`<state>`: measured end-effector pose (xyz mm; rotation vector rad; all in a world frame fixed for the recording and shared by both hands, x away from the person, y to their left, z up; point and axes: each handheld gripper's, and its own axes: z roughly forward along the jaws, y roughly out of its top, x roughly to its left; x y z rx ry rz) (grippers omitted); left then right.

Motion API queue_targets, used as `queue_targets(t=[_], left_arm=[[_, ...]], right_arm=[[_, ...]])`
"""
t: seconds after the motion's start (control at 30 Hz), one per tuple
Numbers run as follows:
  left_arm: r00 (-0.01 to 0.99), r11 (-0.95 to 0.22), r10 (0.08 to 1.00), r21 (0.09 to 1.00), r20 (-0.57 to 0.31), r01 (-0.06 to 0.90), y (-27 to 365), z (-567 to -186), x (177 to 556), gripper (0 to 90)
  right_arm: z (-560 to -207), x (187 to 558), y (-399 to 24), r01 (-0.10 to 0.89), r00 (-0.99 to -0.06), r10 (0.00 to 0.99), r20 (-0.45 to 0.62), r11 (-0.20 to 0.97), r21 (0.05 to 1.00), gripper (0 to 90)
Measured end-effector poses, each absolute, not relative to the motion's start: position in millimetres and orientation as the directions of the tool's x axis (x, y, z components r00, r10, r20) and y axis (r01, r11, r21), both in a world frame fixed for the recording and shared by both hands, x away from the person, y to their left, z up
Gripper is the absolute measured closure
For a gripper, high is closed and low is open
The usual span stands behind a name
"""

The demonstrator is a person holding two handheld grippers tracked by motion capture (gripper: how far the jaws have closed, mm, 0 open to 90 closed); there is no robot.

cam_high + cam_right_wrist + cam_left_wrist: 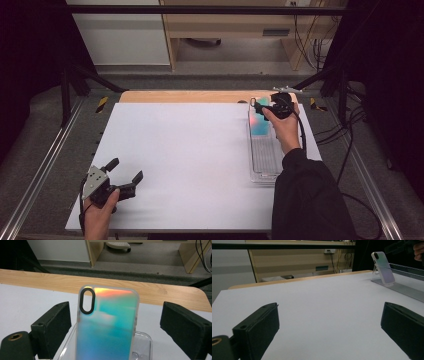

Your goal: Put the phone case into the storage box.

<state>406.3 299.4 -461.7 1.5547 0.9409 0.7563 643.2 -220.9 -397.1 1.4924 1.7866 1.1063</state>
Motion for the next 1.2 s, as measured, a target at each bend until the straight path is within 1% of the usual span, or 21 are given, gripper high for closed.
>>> queue_targets(t=[0.83,1.2], left_arm=[[0.478,-0.071,0.878,0.983,-0.019,0.169,300,-461,406,1.4],[0.478,-0.07,0.878,0.983,-0.019,0.168,300,-461,406,1.3]], right_arm=[[-398,642,-213,0.544,-0.209,0.97,0.122,0.012,0.839,6.4],[-395,640,-208,0.534,-0.203,0.969,0.143,-0.013,0.845,6.2]])
